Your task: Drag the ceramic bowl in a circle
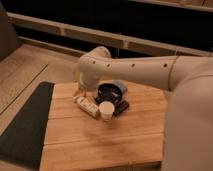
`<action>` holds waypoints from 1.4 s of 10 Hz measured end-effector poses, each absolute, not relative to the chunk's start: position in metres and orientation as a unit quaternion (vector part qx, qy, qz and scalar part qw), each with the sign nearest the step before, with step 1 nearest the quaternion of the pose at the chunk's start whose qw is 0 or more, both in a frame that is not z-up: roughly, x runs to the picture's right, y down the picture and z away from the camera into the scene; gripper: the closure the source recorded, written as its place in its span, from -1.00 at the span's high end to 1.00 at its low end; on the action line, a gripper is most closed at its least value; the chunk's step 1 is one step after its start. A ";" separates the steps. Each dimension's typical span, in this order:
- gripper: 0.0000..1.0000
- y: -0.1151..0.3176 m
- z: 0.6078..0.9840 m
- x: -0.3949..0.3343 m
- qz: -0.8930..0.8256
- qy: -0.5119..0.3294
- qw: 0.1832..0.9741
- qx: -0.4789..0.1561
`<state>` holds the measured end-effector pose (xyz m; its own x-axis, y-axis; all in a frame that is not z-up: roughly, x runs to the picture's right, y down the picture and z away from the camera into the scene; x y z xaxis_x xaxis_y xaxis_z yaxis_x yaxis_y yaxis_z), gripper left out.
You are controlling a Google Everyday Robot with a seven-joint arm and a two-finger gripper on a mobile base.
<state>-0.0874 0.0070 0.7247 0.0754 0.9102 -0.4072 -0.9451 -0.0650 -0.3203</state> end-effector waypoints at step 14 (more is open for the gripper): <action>0.30 -0.007 0.792 0.103 0.799 0.036 0.574 -0.179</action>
